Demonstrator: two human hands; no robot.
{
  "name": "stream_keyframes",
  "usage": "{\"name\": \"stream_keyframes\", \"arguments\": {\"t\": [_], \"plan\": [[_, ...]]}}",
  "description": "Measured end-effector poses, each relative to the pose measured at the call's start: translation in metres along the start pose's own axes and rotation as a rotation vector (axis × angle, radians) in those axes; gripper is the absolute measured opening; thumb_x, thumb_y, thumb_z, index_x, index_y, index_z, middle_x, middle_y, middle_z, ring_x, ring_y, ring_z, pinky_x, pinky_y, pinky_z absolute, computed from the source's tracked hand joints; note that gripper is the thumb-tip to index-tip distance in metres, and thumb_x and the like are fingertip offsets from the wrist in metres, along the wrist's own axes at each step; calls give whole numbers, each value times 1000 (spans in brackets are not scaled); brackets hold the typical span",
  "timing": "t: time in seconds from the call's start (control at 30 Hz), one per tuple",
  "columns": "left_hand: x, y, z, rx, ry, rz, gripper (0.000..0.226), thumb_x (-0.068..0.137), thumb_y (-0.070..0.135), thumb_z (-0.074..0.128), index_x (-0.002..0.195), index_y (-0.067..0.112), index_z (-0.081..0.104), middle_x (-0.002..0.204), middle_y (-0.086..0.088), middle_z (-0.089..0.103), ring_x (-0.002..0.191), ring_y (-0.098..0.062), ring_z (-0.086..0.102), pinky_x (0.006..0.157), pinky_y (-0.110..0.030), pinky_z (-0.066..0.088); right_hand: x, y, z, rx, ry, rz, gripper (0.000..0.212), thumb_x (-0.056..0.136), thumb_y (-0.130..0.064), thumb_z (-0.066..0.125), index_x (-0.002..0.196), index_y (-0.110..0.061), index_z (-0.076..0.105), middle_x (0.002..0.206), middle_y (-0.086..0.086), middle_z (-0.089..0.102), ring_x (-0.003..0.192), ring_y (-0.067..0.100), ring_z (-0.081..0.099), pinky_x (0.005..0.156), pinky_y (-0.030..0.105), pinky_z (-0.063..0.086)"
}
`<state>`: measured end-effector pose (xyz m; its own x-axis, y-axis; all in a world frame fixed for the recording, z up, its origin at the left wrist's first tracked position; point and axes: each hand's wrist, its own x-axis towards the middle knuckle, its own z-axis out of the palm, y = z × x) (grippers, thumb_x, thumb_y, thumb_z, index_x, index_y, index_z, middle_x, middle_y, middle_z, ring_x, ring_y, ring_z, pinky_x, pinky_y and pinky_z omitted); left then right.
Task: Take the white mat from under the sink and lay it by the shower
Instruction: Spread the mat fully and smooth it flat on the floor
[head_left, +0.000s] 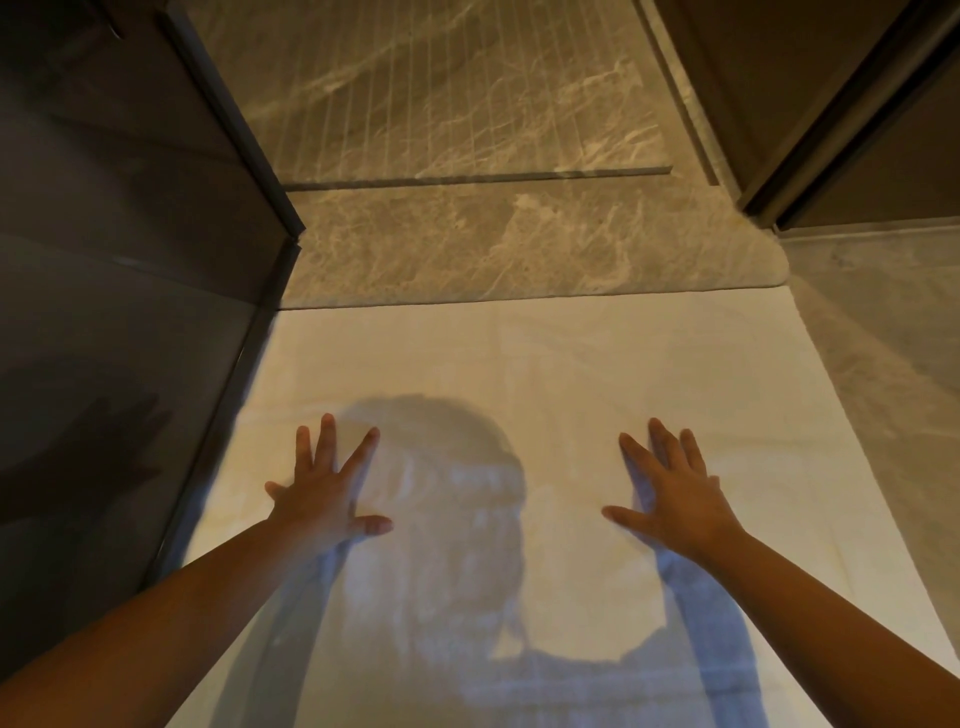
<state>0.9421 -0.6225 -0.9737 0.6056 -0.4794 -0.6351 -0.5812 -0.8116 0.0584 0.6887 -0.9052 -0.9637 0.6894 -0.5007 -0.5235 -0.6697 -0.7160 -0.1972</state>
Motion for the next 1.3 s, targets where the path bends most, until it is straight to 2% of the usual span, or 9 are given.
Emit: {"name": "stream_keyframes", "arguments": {"t": [0.3, 0.47, 0.53, 0.6, 0.7, 0.77, 0.83, 0.97, 1.3], "plan": [[3, -11, 0, 77, 144, 36, 101, 72, 71, 49, 142, 31, -13, 151, -14, -24, 139, -34, -20, 110, -57, 11, 1, -14, 2, -8, 89, -6, 80, 78, -67, 43, 143, -32, 10, 156, 6, -6, 141, 30, -9, 109, 59, 19], [16, -13, -9, 29, 231, 92, 90, 80, 65, 43, 144, 25, -5, 153, -12, -20, 139, -29, -20, 112, -53, 5, 13, -51, -1, -86, 126, -129, 109, 54, -85, -18, 143, -29, 10, 156, 6, -3, 141, 31, -7, 109, 56, 16], [24, -10, -13, 27, 210, 80, 87, 81, 66, 37, 143, 27, -9, 153, -11, -21, 139, -28, -20, 111, -56, 6, 23, -69, 0, -103, 139, -185, 116, 50, -82, -27, 144, -27, 12, 156, 8, 0, 142, 33, -4, 109, 56, 16], [31, -10, -14, 22, 210, 57, 81, 84, 65, 30, 143, 27, -11, 153, -11, -20, 140, -30, -19, 110, -59, 7, 34, -91, 0, -115, 141, -245, 105, 59, -78, -22, 143, -27, 13, 156, 9, 1, 141, 34, -2, 108, 56, 17], [40, -16, -9, 56, 226, 54, 79, 82, 68, 17, 141, 29, -16, 149, -7, -30, 138, -30, -22, 108, -63, 6, 53, -120, 5, -118, 141, -311, 69, 86, -63, 17, 144, -26, 13, 155, 11, 1, 141, 35, -3, 109, 56, 14], [41, -22, -3, 58, 263, 67, 81, 72, 76, -5, 139, 32, -20, 143, -2, -36, 138, -27, -24, 106, -65, 7, 64, -139, 11, -135, 139, -351, 66, 90, -55, 33, 144, -24, 11, 155, 11, -1, 141, 35, -5, 109, 56, 11], [40, -25, 2, 48, 321, 77, 84, 64, 77, -19, 137, 35, -18, 144, 0, -32, 139, -25, -21, 106, -64, 9, 74, -158, 14, -159, 135, -385, 67, 91, -54, 32, 144, -22, 8, 155, 12, -2, 141, 34, -7, 110, 55, 9], [40, -28, 8, -36, 399, 97, 65, 81, 64, 4, 139, 40, -11, 152, 2, -19, 138, -18, -22, 107, -64, 3, 89, -193, 17, -139, 142, -474, 64, 92, -50, 31, 144, -20, 8, 155, 13, -2, 141, 34, -8, 111, 55, 7], [43, -32, 10, -9, 399, 115, 64, 81, 62, 6, 135, 44, -23, 148, 5, -33, 135, -17, -32, 107, -63, -2, 140, -230, 17, -185, 209, -607, 63, 91, -52, 33, 144, -28, 9, 156, 2, 3, 142, 30, -3, 107, 62, 10]]}}
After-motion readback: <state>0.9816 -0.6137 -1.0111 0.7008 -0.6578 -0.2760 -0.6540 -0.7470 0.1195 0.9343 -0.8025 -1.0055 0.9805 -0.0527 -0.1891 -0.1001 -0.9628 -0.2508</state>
